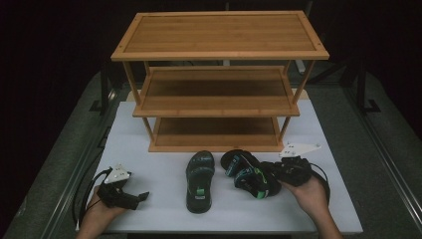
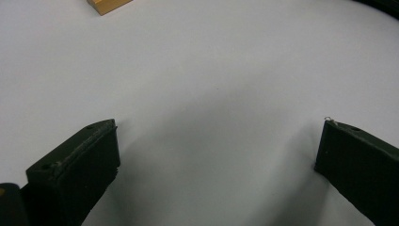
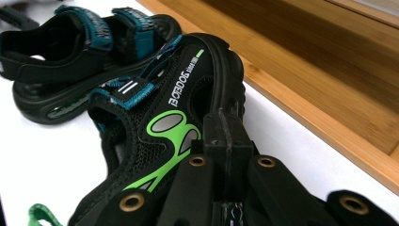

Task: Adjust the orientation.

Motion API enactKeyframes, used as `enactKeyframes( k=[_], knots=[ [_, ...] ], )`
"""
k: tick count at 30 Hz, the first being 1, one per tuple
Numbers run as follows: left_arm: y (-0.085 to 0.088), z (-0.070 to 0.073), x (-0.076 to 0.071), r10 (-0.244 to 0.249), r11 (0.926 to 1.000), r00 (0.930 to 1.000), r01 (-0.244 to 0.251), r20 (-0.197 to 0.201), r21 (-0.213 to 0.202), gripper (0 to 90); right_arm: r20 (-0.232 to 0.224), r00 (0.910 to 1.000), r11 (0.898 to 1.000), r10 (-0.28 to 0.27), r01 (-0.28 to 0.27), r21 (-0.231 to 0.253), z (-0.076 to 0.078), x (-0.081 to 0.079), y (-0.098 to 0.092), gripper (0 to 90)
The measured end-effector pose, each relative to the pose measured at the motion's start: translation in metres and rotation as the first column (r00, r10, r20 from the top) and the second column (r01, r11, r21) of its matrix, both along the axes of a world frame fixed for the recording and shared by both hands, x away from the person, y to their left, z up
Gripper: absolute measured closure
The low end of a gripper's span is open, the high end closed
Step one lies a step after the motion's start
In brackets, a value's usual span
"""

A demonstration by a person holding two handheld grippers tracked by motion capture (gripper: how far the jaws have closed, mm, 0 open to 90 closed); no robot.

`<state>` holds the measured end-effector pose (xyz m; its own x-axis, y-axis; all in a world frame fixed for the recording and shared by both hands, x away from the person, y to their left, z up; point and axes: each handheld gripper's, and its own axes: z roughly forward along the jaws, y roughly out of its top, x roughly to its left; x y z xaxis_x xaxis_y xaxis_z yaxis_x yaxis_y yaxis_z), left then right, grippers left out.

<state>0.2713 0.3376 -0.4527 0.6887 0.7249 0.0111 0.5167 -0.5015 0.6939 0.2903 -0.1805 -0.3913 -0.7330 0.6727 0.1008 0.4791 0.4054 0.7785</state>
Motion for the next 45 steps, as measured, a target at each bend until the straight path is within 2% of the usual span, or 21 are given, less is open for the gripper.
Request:
enactKeyframes(
  k=[4, 9, 16, 18, 19, 24, 25, 28, 29, 32, 34, 39, 42, 45],
  knots=[
    [0.000, 0.000, 0.000, -0.001, 1.0000, 1.0000, 0.001, 0.000, 0.000, 0.0, -0.024, 0.9997, 1.000, -0.010, 0.010, 0.027, -0.005, 0.008, -0.007, 89.7],
    [0.000, 0.000, 0.000, -0.001, 1.0000, 1.0000, 0.001, 0.000, 0.000, 0.0, -0.038, 0.9989, 0.999, -0.025, 0.027, 0.038, -0.011, 0.015, -0.013, 89.7],
    [0.000, 0.000, 0.000, -0.001, 1.0000, 1.0000, 0.001, 0.000, 0.000, 0.0, -0.065, 0.9969, 0.999, -0.044, 0.045, 0.011, -0.022, 0.028, -0.018, 89.7],
    [0.000, 0.000, 0.000, -0.001, 1.0000, 1.0000, 0.001, -0.001, 0.000, 0.0, -0.083, 0.9950, 0.998, -0.055, 0.053, -0.036, -0.029, 0.031, -0.017, 89.7],
    [0.000, 0.000, 0.000, -0.001, 1.0000, 1.0000, 0.001, -0.001, -0.001, 0.0, -0.107, 0.9929, 0.999, -0.052, 0.051, -0.009, -0.035, 0.034, -0.020, 89.7],
    [0.000, 0.000, 0.000, -0.001, 1.0000, 1.0000, 0.001, -0.001, 0.000, 0.0, -0.103, 0.9932, 0.998, -0.054, 0.052, -0.018, -0.036, 0.034, -0.021, 89.5],
    [0.000, 0.000, 0.000, -0.001, 1.0000, 1.0000, 0.001, 0.000, -0.001, 0.0, -0.093, 0.9928, 0.997, -0.075, 0.074, -0.012, -0.033, 0.033, -0.024, 84.3],
    [0.000, 0.000, 0.000, -0.001, 1.0000, 1.0000, 0.001, 0.000, 0.000, 0.0, -0.075, 0.9921, 0.995, -0.100, 0.101, 0.010, -0.027, 0.030, -0.031, 83.0],
    [0.000, 0.000, 0.000, -0.001, 1.0000, 1.0000, 0.001, -0.001, -0.001, 0.0, -0.067, 0.9907, 0.992, -0.118, 0.121, 0.038, -0.020, 0.026, -0.038, 79.5],
    [0.000, 0.000, 0.000, -0.002, 1.0000, 1.0000, 0.002, -0.001, 0.000, 0.0, -0.062, 0.9903, 0.989, -0.124, 0.129, 0.076, -0.008, 0.015, -0.047, 73.5],
    [0.000, 0.000, 0.000, -0.001, 1.0000, 1.0000, 0.001, 0.000, 0.000, 0.0, -0.058, 0.9923, 0.988, -0.110, 0.115, 0.102, -0.002, 0.006, -0.051, 68.4],
    [0.000, 0.000, 0.000, -0.001, 1.0000, 1.0000, 0.001, 0.000, 0.001, 0.0, -0.047, 0.9974, 0.985, -0.055, 0.062, 0.161, 0.008, -0.015, -0.051, 62.1],
    [0.000, 0.000, 0.000, -0.001, 1.0000, 1.0000, 0.001, 0.000, 0.001, 0.0, -0.036, 0.9990, 0.984, -0.026, 0.032, 0.177, 0.012, -0.024, -0.047, 59.9],
    [0.000, 0.000, 0.000, -0.002, 1.0000, 1.0000, 0.002, 0.001, 0.001, 0.0, -0.029, 0.9995, 0.985, -0.007, 0.012, 0.174, 0.013, -0.026, -0.043, 58.5]
  ],
)
